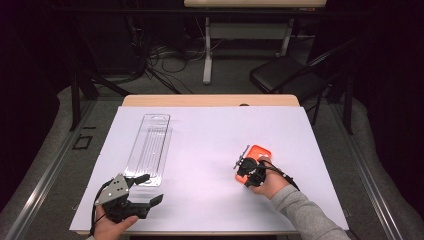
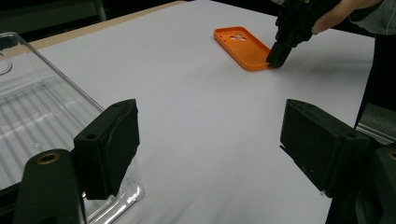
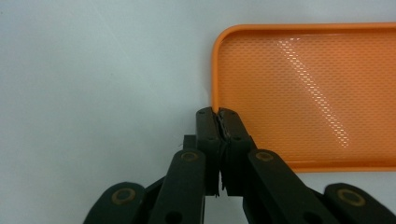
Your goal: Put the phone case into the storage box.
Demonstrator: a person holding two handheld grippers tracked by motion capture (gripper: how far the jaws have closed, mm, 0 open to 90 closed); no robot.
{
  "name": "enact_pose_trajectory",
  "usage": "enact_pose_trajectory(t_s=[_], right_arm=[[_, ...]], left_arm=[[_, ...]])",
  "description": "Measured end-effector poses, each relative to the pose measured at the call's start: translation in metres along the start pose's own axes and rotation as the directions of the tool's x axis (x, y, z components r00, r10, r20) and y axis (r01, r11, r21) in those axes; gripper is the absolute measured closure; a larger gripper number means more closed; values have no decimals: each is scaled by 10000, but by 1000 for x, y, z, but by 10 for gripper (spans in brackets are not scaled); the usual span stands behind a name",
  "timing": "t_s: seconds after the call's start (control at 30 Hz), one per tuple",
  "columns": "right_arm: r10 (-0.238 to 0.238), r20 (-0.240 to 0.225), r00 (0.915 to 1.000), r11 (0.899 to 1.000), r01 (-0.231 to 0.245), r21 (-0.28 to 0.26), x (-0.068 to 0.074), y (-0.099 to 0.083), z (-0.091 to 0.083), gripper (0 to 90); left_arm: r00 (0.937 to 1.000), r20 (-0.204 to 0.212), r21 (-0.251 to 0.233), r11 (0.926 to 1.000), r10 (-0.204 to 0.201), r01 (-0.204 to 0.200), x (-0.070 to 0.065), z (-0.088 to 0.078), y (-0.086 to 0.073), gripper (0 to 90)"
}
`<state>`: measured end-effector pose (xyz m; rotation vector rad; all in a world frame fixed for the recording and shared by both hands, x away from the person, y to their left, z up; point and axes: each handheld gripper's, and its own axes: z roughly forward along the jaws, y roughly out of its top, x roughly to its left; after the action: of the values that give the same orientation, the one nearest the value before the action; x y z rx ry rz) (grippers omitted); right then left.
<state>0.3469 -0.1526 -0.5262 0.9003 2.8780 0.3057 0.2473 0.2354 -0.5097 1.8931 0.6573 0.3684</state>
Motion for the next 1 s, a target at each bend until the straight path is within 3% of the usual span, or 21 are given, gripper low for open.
enact_pose_trajectory(t_s=[1.0], right_arm=[[-168,51,9998,9999,168,20,1,0,0,889]], left_arm=[[10000,17,37,10000,-3,3,1,1,0,197]])
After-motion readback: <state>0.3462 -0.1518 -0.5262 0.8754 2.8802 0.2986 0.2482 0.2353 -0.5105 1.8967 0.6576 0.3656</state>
